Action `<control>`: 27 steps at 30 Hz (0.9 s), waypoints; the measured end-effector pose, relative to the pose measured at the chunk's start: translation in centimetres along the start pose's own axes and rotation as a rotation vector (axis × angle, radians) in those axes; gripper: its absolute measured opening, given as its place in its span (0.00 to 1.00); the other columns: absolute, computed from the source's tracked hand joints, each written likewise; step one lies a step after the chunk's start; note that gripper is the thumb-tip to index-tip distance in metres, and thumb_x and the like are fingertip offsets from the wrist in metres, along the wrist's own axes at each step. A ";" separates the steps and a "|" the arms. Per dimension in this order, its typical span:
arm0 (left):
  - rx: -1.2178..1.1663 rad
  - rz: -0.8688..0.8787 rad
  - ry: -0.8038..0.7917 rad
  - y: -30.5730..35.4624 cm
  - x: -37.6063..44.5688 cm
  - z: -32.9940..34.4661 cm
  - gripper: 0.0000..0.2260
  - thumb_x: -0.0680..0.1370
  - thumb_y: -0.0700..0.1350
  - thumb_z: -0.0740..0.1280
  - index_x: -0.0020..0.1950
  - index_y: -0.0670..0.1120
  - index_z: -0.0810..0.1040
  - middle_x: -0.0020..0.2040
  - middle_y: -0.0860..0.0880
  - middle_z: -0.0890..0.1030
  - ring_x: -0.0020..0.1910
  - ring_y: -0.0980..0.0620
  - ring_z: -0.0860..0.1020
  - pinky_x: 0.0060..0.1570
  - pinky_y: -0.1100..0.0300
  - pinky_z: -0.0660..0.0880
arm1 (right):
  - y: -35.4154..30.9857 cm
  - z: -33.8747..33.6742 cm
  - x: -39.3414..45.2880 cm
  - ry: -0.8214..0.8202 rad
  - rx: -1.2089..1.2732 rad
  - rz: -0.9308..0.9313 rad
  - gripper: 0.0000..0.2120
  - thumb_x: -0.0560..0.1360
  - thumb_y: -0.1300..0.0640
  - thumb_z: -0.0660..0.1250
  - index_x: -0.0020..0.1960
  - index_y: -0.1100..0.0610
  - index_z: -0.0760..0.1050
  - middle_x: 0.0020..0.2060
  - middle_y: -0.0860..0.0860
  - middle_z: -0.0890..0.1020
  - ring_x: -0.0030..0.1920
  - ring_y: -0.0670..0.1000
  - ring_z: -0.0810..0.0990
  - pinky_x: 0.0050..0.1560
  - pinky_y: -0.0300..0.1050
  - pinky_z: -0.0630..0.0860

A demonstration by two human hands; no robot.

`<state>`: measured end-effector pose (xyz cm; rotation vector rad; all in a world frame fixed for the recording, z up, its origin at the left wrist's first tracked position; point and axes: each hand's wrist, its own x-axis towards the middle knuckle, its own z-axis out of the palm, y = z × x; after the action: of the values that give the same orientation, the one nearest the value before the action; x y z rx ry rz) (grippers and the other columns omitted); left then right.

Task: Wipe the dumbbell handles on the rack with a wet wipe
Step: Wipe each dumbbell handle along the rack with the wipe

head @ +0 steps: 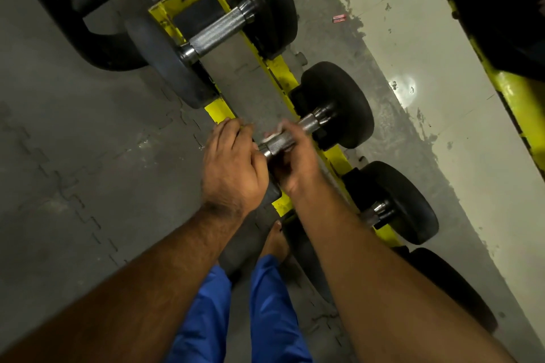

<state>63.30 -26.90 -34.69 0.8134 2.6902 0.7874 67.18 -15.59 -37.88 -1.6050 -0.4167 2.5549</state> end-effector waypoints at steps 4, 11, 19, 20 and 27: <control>0.007 -0.004 -0.014 0.0 0.0 0.0 0.19 0.77 0.43 0.56 0.60 0.35 0.77 0.60 0.37 0.77 0.64 0.37 0.73 0.66 0.41 0.69 | -1.3 0.2 0.2 0.003 -0.093 0.118 0.10 0.76 0.54 0.69 0.38 0.57 0.75 0.32 0.52 0.79 0.37 0.52 0.80 0.49 0.47 0.78; 0.007 -0.004 -0.029 -0.1 0.0 0.2 0.18 0.77 0.43 0.56 0.61 0.35 0.77 0.60 0.38 0.77 0.63 0.37 0.73 0.66 0.41 0.69 | -1.5 -0.2 1.4 -0.061 -0.013 -0.008 0.09 0.74 0.56 0.69 0.38 0.56 0.72 0.29 0.49 0.73 0.34 0.49 0.76 0.46 0.47 0.75; 0.013 -0.015 -0.043 -0.2 0.1 0.2 0.20 0.77 0.44 0.55 0.61 0.36 0.77 0.61 0.38 0.77 0.64 0.38 0.73 0.67 0.42 0.69 | -2.5 -0.5 1.9 0.033 0.124 -0.088 0.08 0.77 0.59 0.69 0.40 0.57 0.74 0.32 0.50 0.76 0.34 0.48 0.77 0.49 0.46 0.75; 0.016 -0.012 -0.044 -0.2 0.1 0.1 0.20 0.77 0.44 0.55 0.61 0.36 0.77 0.61 0.38 0.77 0.64 0.38 0.73 0.67 0.42 0.68 | -1.5 -0.6 1.5 0.014 0.041 -0.046 0.08 0.77 0.58 0.69 0.40 0.57 0.74 0.33 0.51 0.77 0.36 0.49 0.77 0.52 0.47 0.75; 0.019 -0.016 -0.052 -0.3 0.2 0.1 0.19 0.77 0.44 0.55 0.60 0.36 0.78 0.60 0.39 0.77 0.63 0.38 0.73 0.67 0.43 0.68 | -2.7 0.3 0.7 0.049 0.093 -0.079 0.09 0.78 0.58 0.66 0.39 0.57 0.73 0.29 0.51 0.77 0.32 0.49 0.79 0.45 0.45 0.76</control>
<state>63.07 -26.96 -34.96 0.8051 2.6591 0.7277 66.47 -12.85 -37.61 -1.5832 -0.3444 2.4342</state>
